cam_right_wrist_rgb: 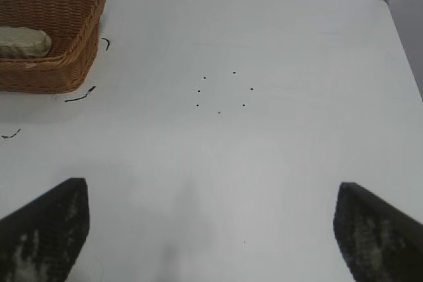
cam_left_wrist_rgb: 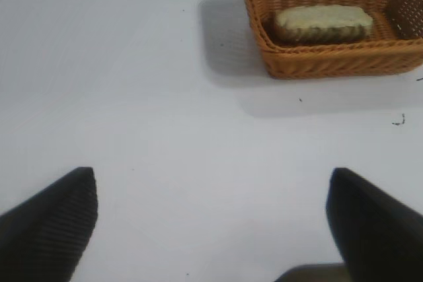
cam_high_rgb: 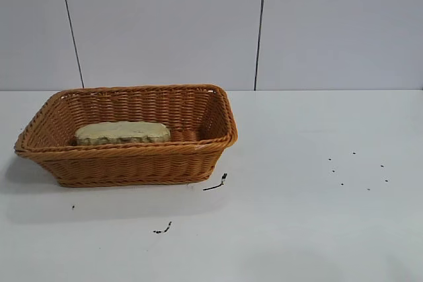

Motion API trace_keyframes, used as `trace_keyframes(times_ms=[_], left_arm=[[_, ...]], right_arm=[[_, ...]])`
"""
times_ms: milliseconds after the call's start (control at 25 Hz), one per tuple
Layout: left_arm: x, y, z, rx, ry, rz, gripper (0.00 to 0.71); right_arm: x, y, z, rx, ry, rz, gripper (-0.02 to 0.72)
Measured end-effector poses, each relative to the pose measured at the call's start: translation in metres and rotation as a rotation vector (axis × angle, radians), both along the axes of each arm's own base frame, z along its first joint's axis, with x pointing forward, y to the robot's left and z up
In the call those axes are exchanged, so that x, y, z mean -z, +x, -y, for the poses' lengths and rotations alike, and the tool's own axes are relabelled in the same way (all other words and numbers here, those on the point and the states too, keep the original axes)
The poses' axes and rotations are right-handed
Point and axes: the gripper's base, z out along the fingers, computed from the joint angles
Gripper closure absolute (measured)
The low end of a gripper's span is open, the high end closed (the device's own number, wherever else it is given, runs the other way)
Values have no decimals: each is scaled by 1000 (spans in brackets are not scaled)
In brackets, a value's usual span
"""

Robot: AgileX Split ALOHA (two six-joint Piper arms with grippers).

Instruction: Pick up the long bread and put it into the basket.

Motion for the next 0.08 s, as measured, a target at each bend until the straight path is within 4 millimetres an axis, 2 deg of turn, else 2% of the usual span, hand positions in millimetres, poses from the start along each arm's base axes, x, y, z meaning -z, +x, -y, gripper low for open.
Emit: trace_keyframes(times_ms=[80], left_arm=[[0, 0, 0, 0, 0, 0, 17]], right_arm=[[0, 0, 0, 0, 0, 0, 13]])
